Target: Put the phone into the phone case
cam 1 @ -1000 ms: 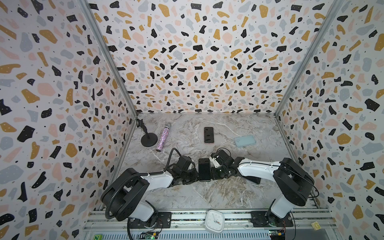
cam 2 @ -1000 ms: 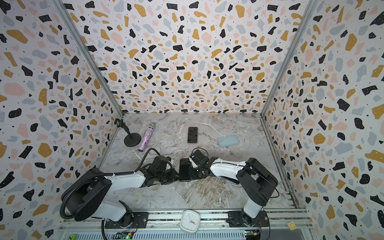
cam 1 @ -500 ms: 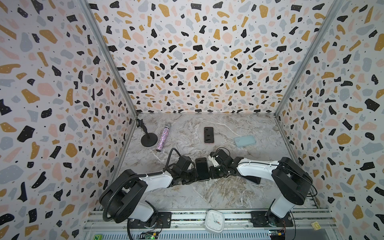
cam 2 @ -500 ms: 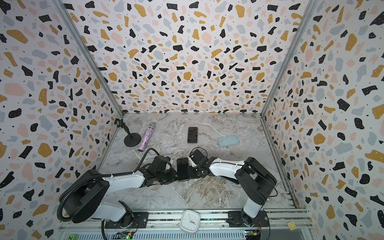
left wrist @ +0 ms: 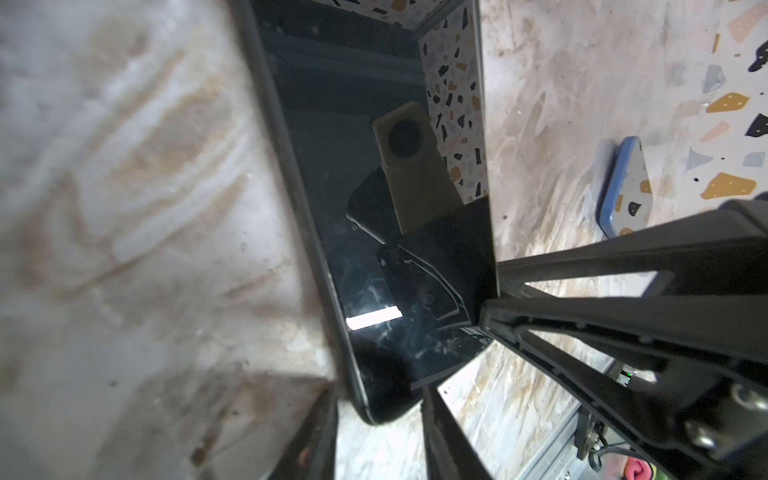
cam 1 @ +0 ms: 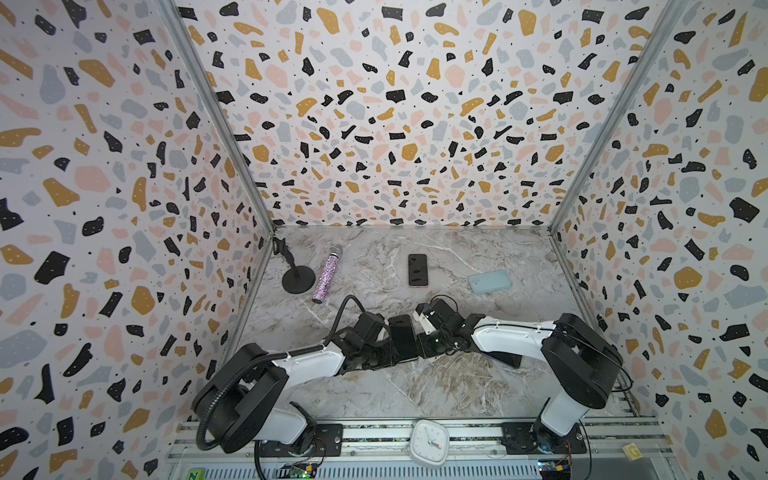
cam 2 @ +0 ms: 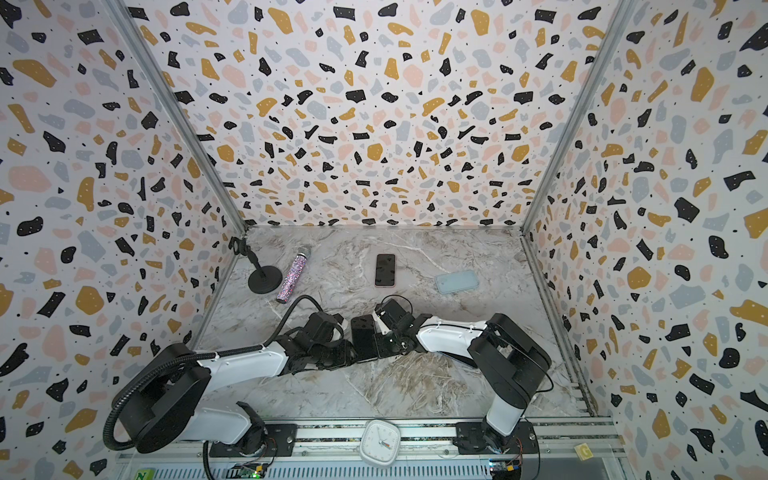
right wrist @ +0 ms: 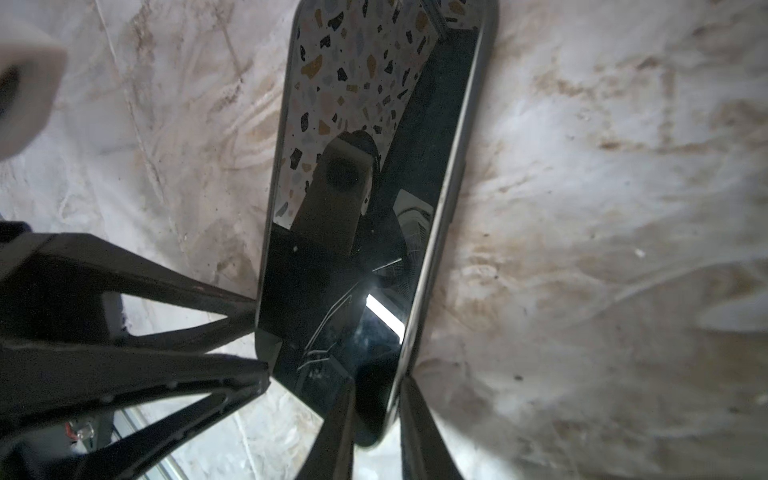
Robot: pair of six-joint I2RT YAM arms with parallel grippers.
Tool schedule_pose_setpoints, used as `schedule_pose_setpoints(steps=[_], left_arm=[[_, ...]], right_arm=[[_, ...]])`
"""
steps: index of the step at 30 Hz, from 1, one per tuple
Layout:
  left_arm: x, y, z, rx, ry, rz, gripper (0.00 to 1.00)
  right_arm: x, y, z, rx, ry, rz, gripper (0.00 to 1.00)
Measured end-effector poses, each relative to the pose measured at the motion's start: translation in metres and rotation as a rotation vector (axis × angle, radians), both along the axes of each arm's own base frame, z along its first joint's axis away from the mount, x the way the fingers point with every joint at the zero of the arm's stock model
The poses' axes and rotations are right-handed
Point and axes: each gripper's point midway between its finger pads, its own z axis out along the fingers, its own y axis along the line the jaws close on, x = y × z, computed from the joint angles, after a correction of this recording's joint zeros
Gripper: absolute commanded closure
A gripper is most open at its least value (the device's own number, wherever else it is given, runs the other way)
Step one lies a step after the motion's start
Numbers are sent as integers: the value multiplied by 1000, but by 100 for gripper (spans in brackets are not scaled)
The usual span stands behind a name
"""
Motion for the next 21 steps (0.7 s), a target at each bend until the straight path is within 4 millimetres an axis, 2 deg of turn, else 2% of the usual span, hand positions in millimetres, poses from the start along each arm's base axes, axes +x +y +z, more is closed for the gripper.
schedule_pose_setpoints(steps=[7,16,21], left_arm=[[-3,1,0,3,4,-11,66],[-8,3,-4,0,14,-15,80],[-10,4,-6,-2,18,-18,81]], right_arm=[[-3,-5,1,-16,9,8,76],[-6,-6,5,-15,11,10,76],[-10,-3,6,-3,23,21,78]])
